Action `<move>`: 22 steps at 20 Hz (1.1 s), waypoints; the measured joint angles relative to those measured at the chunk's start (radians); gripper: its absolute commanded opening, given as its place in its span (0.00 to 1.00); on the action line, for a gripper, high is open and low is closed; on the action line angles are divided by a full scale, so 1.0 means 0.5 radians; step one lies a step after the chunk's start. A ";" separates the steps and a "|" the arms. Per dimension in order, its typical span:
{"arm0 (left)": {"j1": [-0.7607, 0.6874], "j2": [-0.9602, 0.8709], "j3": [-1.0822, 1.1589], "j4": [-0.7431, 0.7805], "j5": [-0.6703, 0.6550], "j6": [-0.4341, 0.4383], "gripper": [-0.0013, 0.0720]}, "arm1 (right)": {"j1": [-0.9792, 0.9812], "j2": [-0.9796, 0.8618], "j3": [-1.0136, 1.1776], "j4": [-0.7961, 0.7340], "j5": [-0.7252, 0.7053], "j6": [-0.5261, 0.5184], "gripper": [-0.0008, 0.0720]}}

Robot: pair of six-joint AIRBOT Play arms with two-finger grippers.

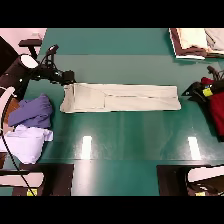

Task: Fold the shirts.

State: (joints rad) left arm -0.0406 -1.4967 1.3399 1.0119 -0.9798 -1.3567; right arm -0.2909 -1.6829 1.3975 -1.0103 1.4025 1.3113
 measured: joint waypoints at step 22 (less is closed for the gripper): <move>-0.848 -0.891 0.671 -0.226 0.207 -0.163 0.04 | 0.570 0.182 0.719 0.536 0.046 0.002 0.03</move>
State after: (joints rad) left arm -0.4644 -1.9423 1.6756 0.8989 -0.8764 -1.4384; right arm -0.0059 -1.5921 1.7569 -0.7425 1.4254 1.3125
